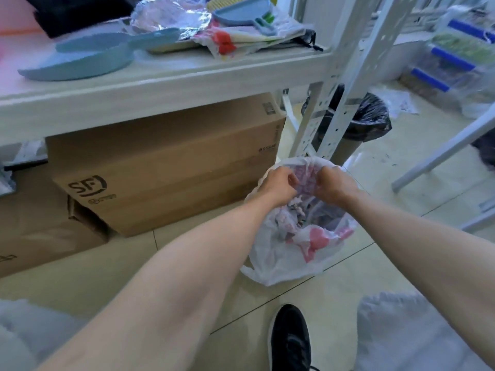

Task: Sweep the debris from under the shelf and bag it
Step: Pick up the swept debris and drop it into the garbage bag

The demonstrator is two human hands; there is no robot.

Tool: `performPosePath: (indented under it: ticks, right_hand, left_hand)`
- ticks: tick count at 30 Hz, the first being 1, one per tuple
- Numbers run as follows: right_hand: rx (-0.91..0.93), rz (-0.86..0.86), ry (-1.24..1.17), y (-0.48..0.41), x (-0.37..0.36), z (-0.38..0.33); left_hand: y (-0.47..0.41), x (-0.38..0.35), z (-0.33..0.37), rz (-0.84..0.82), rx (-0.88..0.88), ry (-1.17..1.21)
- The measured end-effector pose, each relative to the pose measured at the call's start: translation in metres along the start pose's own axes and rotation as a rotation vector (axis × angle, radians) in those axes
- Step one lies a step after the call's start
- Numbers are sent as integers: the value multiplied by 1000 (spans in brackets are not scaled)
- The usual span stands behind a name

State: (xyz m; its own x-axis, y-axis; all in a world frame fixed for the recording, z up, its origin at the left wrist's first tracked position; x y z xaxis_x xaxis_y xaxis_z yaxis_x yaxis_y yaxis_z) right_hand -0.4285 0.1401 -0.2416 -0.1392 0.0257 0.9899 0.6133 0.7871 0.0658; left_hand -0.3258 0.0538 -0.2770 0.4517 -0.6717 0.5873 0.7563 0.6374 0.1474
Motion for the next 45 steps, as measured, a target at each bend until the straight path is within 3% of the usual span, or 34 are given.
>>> performPosePath:
  ticks: [3, 6, 9, 12, 15, 20, 27, 36, 45]
  right_hand:
    - [16, 45, 58, -1, -1, -2]
    - [33, 68, 116, -8, 3, -24]
    - [72, 57, 31, -15, 5, -62]
    - [150, 49, -113, -18, 2, -111]
    - [182, -46, -244, -14, -23, -160]
    - [239, -387, -266, 31, -131, -217]
    - [198, -670, -96, 84, -244, -209]
    - [288, -663, -6, 99, -282, -218]
    - [288, -649, -117, 91, -293, -216]
  left_hand:
    - [1, 11, -4, 12, -31, 64]
    - [7, 52, -24, 147, 7, 97]
    - [18, 98, -58, 278, 95, 25]
    - [35, 129, -108, 307, 252, -79]
    - [64, 133, -171, 226, 463, -202]
    - [139, 80, -254, -163, 630, -496]
    - [193, 16, -320, -273, 653, -397]
    - [193, 3, -334, -281, 499, -309]
    - [166, 19, -339, -53, 487, -137]
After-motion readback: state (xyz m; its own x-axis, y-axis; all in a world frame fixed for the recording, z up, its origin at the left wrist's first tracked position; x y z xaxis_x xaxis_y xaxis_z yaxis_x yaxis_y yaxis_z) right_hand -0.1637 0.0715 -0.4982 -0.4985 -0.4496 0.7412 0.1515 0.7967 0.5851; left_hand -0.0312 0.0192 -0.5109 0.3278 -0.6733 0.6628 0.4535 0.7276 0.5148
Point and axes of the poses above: each hand's wrist, its own y-axis away from the middle knuckle, its own x-axis out of the back of the hand, z = x × y, the point moved 7 cm from there along -y, towards the middle knuckle, and after that the axes turned 2 degrees about z, right-handed, at the moved point
